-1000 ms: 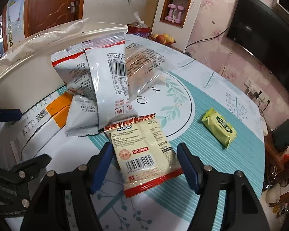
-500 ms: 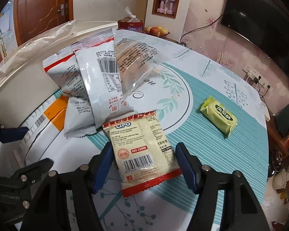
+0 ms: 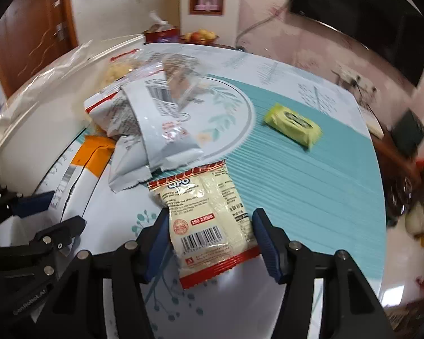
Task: Organize snacks
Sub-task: 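Grasp the white-orange bar pack with the left tool while the right tool grasps the LIPO pack, then lift both packs and carry them toward the white bin with both tools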
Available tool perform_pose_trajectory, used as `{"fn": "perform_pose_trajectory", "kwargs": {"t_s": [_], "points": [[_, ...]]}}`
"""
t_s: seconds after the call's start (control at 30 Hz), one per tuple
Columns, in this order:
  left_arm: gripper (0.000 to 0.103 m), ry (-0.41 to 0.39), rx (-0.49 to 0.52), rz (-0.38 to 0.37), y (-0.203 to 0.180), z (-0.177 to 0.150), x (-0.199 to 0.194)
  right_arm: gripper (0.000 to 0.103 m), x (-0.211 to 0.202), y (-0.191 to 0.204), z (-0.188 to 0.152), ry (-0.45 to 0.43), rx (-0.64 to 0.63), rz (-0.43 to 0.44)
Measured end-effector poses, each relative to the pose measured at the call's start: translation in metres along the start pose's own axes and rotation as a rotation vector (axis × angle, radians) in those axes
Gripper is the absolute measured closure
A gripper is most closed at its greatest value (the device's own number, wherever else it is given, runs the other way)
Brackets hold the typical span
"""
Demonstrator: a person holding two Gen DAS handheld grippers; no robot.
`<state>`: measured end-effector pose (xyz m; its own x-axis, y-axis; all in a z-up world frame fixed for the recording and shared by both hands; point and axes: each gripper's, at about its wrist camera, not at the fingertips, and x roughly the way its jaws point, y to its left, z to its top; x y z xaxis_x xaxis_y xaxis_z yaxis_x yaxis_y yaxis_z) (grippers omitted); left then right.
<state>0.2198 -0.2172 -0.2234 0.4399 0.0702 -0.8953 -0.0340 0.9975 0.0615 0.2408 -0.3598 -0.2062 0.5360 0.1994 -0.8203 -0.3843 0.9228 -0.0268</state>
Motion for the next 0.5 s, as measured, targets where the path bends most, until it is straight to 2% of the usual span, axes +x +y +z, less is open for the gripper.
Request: {"fn": "perform_pose_trajectory", "kwargs": {"t_s": [0.2,0.5], "points": [[0.065,0.026,0.003,-0.038,0.002,-0.008,-0.006,0.046,-0.014,-0.013,-0.012,0.016,0.137,-0.010],[0.067,-0.001,0.017,-0.090,0.005,-0.025,-0.035,0.046,-0.052,-0.005,-0.032,0.001,0.209,-0.039]]}}
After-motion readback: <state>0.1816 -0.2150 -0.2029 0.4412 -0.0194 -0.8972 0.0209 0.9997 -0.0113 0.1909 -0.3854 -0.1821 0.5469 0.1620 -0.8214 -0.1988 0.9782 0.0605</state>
